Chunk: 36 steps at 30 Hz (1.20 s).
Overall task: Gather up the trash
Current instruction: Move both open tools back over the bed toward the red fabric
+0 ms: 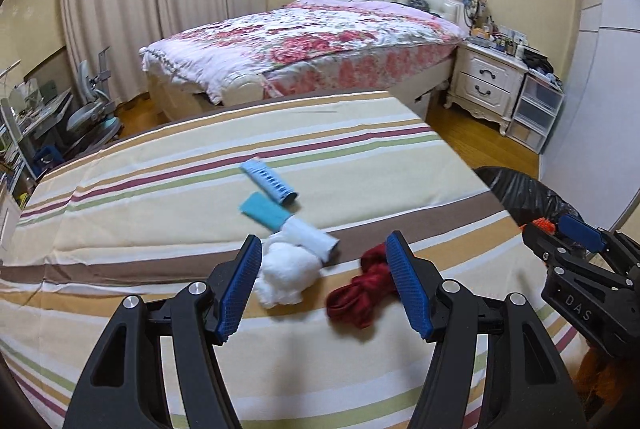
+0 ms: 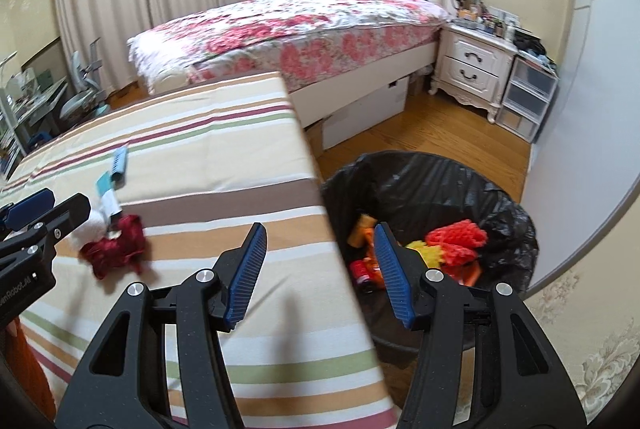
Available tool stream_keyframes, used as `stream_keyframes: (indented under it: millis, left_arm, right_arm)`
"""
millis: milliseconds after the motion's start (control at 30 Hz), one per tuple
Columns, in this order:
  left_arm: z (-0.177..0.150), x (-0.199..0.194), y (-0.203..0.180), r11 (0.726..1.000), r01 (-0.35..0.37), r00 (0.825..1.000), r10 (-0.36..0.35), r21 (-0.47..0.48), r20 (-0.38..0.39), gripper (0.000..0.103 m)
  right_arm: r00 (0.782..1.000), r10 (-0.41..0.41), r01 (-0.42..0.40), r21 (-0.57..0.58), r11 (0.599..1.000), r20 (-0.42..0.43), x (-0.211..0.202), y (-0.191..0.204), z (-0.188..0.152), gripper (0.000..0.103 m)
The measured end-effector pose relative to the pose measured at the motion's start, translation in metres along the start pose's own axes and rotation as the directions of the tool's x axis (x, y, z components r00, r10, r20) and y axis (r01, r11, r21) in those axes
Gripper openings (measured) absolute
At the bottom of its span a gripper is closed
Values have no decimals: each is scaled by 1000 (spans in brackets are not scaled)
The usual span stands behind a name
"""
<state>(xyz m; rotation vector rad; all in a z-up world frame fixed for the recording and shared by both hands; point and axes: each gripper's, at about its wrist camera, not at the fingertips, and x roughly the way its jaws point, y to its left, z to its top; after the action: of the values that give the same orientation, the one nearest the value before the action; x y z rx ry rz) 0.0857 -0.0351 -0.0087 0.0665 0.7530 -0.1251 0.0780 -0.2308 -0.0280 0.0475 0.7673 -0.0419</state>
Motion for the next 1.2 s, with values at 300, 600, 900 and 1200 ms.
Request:
stream_keyframes:
  millis: [300,600,900,1200]
  left_arm:
    - [-21,-3,64,991,-94,995,91,-100,-41,63]
    - [-37,-4,106,974,-145,988,134,-172,-74,63]
    - [-48,-2,124,966,-139,988,120,-220,-99,63]
    - [-47,-5,128,964,-138,989,121,-227,-88,63]
  right_arm:
    - [996,69,-74,-110,991,-48,3,58,-11,54]
    - [992,87,-101,-182,978,-87,16,91,-11,55]
    - [992,75,-94,-200,975,-103,42,108,9,55]
    - [995,68,-80,-173,982,-73,35,108,18,55]
